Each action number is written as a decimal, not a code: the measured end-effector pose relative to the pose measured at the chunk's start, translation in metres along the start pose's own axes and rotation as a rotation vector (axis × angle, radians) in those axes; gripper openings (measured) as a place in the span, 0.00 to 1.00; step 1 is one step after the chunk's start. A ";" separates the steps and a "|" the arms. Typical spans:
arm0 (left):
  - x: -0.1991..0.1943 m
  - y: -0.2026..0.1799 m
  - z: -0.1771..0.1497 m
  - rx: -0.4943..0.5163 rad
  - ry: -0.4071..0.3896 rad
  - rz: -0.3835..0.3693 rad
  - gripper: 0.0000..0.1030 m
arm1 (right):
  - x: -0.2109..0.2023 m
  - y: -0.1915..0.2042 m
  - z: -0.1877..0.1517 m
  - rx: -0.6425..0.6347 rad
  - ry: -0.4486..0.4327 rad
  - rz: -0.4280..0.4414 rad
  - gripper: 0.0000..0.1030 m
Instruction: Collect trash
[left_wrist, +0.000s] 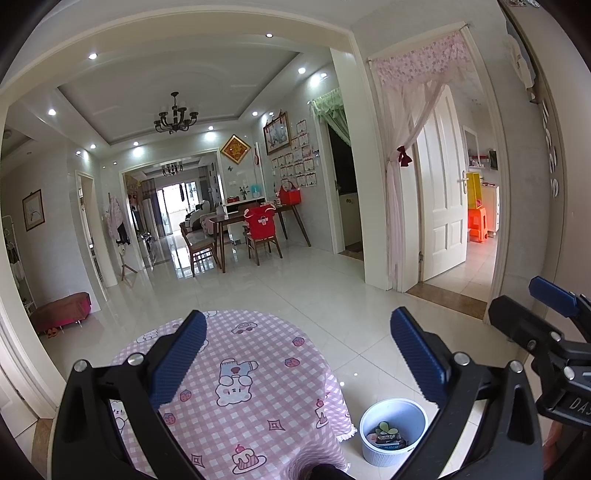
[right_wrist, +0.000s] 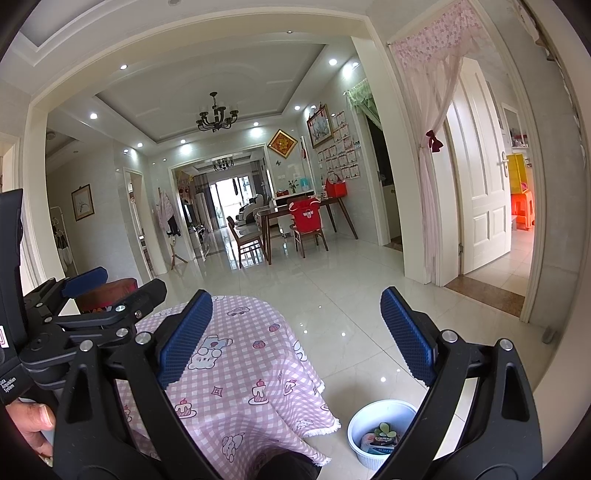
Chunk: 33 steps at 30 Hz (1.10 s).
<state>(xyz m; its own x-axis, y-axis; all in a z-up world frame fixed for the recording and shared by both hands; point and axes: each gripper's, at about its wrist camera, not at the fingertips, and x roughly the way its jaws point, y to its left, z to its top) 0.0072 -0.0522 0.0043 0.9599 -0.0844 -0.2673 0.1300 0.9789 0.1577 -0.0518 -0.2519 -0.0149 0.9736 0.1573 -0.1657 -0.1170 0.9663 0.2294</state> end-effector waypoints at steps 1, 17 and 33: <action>0.000 0.000 -0.001 0.000 0.001 0.000 0.95 | 0.000 0.000 0.000 0.001 0.001 0.000 0.88; 0.008 0.003 -0.009 -0.001 0.012 -0.005 0.95 | 0.007 0.001 -0.007 0.005 0.013 -0.002 0.88; 0.014 0.007 -0.018 -0.003 0.023 -0.007 0.95 | 0.012 0.006 -0.009 0.008 0.024 -0.005 0.88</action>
<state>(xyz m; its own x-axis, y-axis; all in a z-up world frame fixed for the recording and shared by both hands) 0.0167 -0.0434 -0.0150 0.9530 -0.0874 -0.2900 0.1362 0.9788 0.1527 -0.0427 -0.2426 -0.0243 0.9692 0.1569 -0.1898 -0.1100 0.9655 0.2362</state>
